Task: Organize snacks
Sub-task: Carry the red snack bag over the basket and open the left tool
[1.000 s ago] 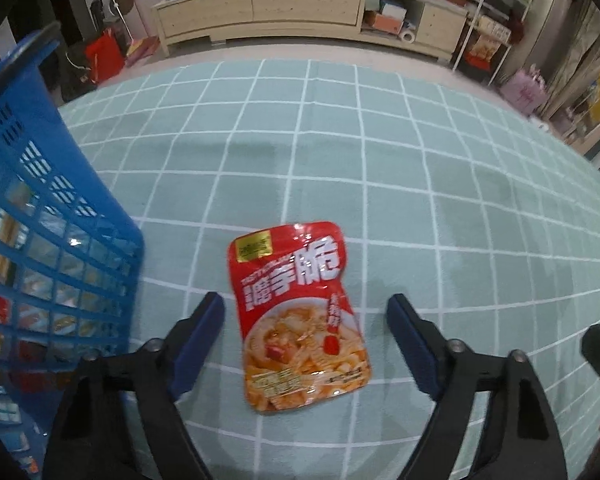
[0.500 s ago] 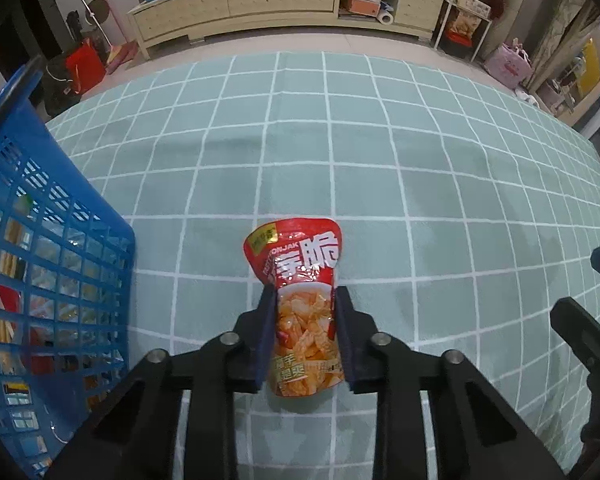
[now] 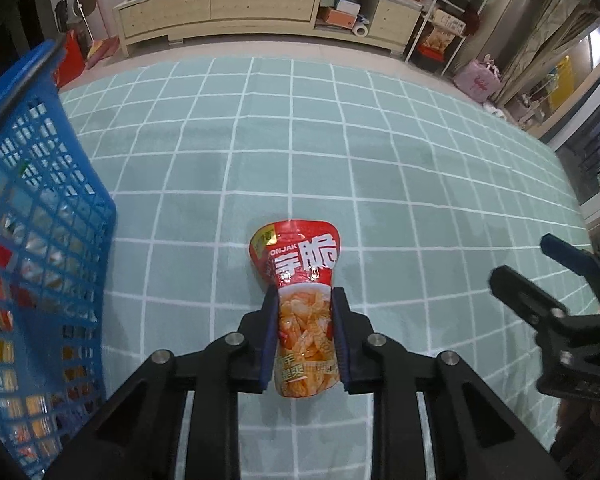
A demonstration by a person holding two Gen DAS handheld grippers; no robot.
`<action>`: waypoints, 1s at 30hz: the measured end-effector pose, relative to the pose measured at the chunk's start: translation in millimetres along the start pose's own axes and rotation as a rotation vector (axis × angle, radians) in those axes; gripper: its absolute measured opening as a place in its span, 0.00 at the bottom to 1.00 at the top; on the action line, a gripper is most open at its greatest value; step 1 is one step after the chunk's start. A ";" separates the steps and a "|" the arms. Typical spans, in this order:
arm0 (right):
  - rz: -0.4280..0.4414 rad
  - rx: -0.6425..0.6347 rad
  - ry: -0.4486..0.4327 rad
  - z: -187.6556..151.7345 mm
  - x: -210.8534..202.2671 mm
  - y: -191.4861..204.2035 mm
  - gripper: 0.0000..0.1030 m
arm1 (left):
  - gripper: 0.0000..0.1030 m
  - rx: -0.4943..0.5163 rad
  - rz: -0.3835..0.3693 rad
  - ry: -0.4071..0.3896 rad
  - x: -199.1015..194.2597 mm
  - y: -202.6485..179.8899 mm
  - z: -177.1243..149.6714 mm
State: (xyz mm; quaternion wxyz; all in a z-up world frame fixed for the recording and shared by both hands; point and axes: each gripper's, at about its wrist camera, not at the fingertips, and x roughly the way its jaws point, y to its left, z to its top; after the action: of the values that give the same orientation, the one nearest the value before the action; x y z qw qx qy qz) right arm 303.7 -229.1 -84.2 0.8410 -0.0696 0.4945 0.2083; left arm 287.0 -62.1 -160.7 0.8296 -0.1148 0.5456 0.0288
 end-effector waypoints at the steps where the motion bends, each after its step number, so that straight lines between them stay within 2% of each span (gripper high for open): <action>1: -0.002 0.000 0.000 -1.6 -0.5 0.3 1.00 | 0.22 -0.001 -0.007 -0.006 -3.8 -0.7 -1.7; 8: -0.001 0.068 0.008 -7.5 -13.1 2.0 1.00 | 0.22 0.064 -0.028 -0.072 -41.6 -4.0 -16.4; 17: -0.042 0.004 -0.052 -2.4 -72.3 37.7 1.00 | 0.22 0.102 -0.064 -0.165 -106.3 -6.6 -30.1; 23: -0.043 -0.017 -0.089 -1.6 -103.5 59.4 1.00 | 0.22 0.101 -0.091 -0.228 -154.3 12.3 -45.0; 30: -0.004 -0.025 -0.120 -1.3 -133.1 93.0 1.00 | 0.22 0.125 -0.071 -0.286 -198.7 37.9 -56.7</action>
State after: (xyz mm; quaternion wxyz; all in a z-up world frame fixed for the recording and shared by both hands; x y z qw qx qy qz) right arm 207.2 -182.9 38.0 0.8685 -0.0686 0.4405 0.2168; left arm 149.4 -22.4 -6.9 0.9049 -0.0771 0.4182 -0.0184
